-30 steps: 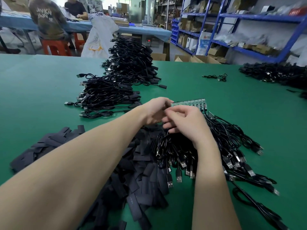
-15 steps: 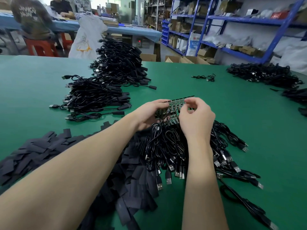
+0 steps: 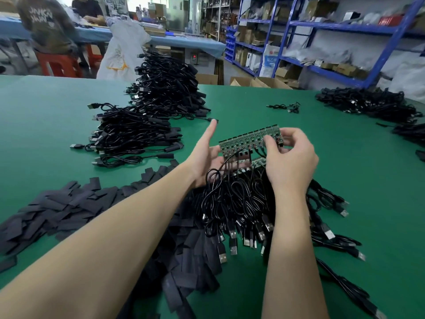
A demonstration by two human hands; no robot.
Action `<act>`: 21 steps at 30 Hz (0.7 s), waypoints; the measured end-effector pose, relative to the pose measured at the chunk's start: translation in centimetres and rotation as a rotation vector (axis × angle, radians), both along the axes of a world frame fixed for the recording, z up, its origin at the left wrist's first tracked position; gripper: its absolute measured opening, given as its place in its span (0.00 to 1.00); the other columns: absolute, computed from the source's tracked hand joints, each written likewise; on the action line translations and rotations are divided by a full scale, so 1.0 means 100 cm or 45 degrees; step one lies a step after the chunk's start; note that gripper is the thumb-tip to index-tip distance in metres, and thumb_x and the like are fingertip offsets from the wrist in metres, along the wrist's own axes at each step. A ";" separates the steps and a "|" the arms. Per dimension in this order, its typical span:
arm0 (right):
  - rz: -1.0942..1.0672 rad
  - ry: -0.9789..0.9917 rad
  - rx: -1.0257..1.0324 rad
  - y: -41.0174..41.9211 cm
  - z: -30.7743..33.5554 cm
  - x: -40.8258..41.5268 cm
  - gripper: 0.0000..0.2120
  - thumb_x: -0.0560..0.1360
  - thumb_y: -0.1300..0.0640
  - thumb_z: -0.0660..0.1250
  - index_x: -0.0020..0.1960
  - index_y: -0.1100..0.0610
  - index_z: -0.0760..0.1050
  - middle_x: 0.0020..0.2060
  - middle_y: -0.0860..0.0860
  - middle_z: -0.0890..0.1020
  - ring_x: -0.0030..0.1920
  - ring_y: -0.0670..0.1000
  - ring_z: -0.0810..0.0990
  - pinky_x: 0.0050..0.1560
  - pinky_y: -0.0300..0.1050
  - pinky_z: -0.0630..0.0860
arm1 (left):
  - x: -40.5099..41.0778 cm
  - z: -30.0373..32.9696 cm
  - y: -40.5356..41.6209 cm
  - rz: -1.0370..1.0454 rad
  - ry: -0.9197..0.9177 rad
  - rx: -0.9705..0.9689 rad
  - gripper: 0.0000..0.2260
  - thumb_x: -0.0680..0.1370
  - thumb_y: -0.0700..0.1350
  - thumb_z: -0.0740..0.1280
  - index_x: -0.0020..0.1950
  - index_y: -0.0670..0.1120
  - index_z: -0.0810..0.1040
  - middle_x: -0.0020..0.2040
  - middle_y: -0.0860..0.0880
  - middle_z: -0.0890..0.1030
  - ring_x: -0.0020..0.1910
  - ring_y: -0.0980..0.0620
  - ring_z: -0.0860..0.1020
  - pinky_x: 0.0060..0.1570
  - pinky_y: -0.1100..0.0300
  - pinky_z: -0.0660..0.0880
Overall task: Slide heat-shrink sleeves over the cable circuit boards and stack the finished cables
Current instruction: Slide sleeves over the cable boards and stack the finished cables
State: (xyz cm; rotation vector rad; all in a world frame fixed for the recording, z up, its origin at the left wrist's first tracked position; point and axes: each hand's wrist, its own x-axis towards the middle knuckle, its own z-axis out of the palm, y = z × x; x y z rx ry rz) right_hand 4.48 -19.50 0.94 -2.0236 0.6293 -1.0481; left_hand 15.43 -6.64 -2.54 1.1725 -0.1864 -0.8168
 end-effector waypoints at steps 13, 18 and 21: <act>0.131 -0.173 0.026 0.016 0.016 0.006 0.07 0.77 0.45 0.70 0.51 0.43 0.74 0.41 0.37 0.77 0.38 0.39 0.76 0.41 0.31 0.69 | 0.005 -0.003 0.007 0.014 -0.048 -0.278 0.21 0.74 0.50 0.73 0.59 0.37 0.76 0.51 0.42 0.85 0.51 0.47 0.86 0.51 0.54 0.82; 0.239 0.273 -0.044 0.003 0.008 0.005 0.16 0.74 0.34 0.68 0.52 0.44 0.77 0.45 0.39 0.82 0.51 0.46 0.81 0.52 0.46 0.76 | 0.008 0.004 0.021 0.136 0.047 -0.368 0.11 0.78 0.45 0.70 0.39 0.41 0.85 0.39 0.46 0.85 0.43 0.50 0.86 0.45 0.57 0.83; 0.335 0.460 -0.085 -0.002 0.005 0.002 0.18 0.71 0.34 0.71 0.54 0.45 0.79 0.45 0.38 0.81 0.53 0.47 0.80 0.52 0.45 0.73 | 0.006 0.007 0.028 0.249 0.131 -0.347 0.06 0.80 0.43 0.68 0.47 0.41 0.79 0.37 0.46 0.83 0.41 0.49 0.86 0.43 0.56 0.84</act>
